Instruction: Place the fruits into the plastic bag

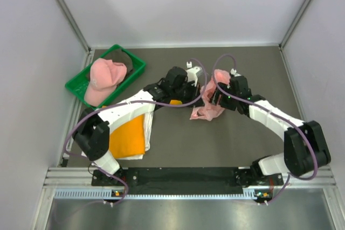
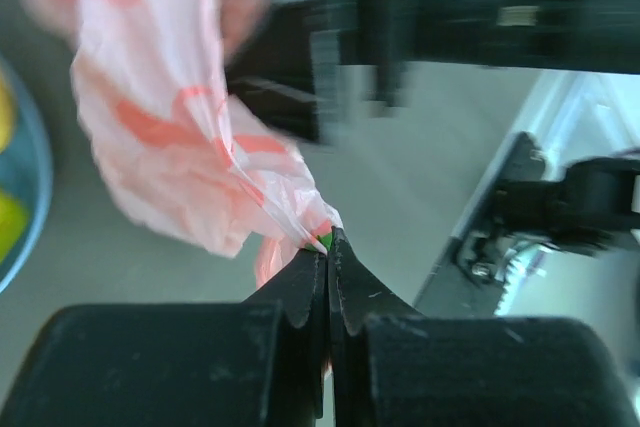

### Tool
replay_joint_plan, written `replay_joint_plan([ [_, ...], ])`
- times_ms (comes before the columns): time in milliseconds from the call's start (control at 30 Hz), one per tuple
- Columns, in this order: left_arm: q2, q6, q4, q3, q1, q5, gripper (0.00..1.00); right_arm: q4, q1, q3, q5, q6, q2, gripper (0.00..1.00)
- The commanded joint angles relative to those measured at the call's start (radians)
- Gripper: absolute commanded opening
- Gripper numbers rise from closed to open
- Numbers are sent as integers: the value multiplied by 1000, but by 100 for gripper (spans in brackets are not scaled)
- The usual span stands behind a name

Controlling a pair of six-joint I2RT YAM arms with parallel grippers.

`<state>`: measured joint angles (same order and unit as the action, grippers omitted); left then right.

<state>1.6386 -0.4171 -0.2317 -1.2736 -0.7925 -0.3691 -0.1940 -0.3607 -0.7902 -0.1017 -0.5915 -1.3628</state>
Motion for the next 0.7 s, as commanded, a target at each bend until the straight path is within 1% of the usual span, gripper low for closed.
replay_joint_plan([
  [0,-22,-24,141,-61,-7,-181,0,91,-11,-56,89,-31,-76,74],
  [33,-22,-31,158,-67,-7,-212,0,93,-9,-67,97,-40,-94,80],
  [67,-26,-46,164,-75,-7,-232,0,88,-9,-84,99,-47,-108,83],
  [100,-31,-57,173,-75,-8,-246,0,84,-11,-95,140,-53,-136,84],
  [200,-49,-92,206,-61,-7,-274,0,82,-9,-124,169,-70,-154,89],
  [267,-59,-112,213,-46,-7,-292,0,77,-11,-145,194,-82,-159,94],
  [333,-95,-130,226,-18,-8,-313,0,-10,-9,-185,290,-77,-183,98],
  [367,-112,-147,265,-4,-8,-307,0,-43,-4,-220,351,-71,-190,98],
  [400,-152,-149,265,15,-8,-298,0,-77,-1,-230,368,-67,-193,99],
  [533,-244,-109,181,17,-7,-226,0,-99,54,-219,387,-64,-176,99],
  [600,-279,-98,166,29,-7,-180,0,-108,87,-205,399,-56,-145,99],
  [667,-319,-94,166,57,-5,-165,0,-125,100,-190,401,-50,-104,99],
])
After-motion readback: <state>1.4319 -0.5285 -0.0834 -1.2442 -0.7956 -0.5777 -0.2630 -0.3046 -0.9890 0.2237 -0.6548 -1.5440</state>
